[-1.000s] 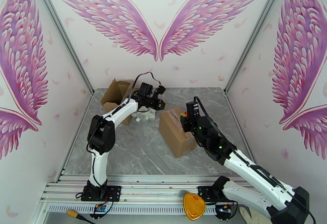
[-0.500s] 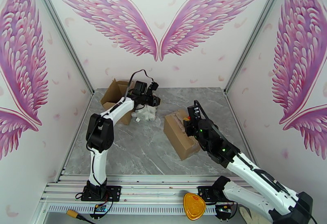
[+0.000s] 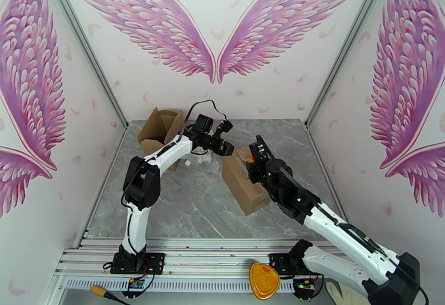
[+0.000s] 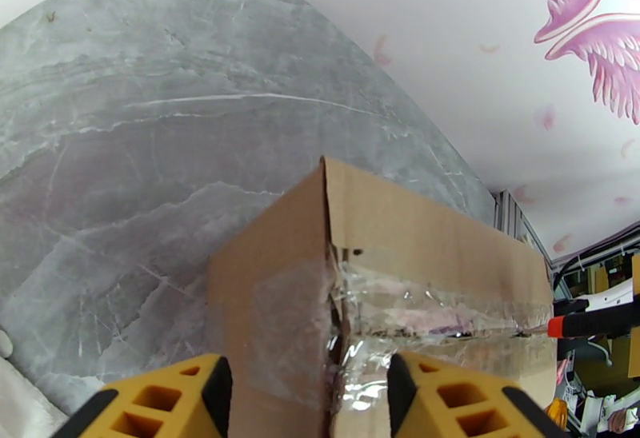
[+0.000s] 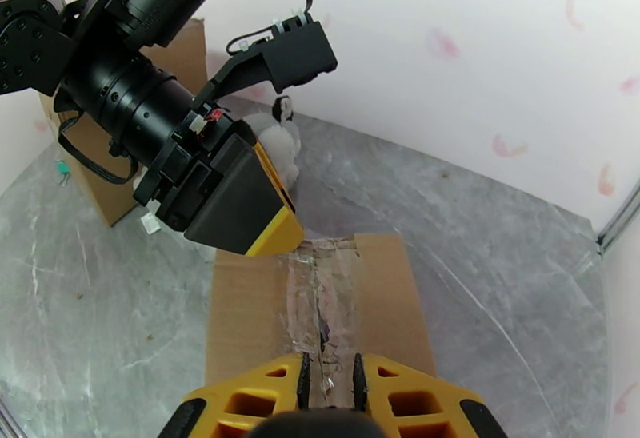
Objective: Unpack the express box
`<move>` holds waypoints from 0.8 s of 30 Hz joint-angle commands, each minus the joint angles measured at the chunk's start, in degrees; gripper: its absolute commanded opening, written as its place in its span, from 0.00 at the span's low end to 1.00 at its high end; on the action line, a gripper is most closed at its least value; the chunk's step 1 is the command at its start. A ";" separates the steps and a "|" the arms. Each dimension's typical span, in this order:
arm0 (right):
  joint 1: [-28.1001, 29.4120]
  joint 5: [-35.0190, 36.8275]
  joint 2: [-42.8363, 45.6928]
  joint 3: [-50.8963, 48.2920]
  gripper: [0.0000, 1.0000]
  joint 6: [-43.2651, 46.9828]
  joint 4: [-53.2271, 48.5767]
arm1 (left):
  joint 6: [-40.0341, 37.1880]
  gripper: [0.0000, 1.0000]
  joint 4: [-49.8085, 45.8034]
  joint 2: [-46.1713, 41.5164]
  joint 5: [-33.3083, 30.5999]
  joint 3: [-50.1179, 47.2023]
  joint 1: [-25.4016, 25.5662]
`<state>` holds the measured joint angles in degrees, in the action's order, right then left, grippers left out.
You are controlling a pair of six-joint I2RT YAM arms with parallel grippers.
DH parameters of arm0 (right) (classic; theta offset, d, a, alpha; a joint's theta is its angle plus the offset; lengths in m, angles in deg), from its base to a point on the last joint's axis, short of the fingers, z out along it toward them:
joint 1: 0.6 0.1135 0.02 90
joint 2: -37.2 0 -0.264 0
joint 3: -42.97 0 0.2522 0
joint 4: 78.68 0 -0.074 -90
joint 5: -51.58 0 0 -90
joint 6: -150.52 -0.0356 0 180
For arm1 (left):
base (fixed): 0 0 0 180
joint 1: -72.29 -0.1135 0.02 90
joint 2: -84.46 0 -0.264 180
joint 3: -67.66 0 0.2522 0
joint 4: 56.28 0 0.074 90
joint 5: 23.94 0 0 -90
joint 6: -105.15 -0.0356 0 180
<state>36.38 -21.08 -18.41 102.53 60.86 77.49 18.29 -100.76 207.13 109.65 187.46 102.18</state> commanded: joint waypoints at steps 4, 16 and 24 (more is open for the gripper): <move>0.22 -0.37 -0.46 2.88 0.00 1.66 1.12 | -2.26 0.57 -5.06 3.48 0.34 3.68 -0.11; 0.22 1.24 -3.96 7.16 0.00 0.54 -2.47 | -3.66 0.28 -7.69 6.36 -6.51 4.70 0.15; 0.23 1.89 -4.68 8.39 0.00 0.11 -2.63 | -3.77 0.13 -6.32 5.69 -8.71 3.62 0.09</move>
<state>36.38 -20.53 -23.04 107.82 61.66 75.42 15.10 -104.96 210.67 108.69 192.19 102.29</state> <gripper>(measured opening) 0.207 0.147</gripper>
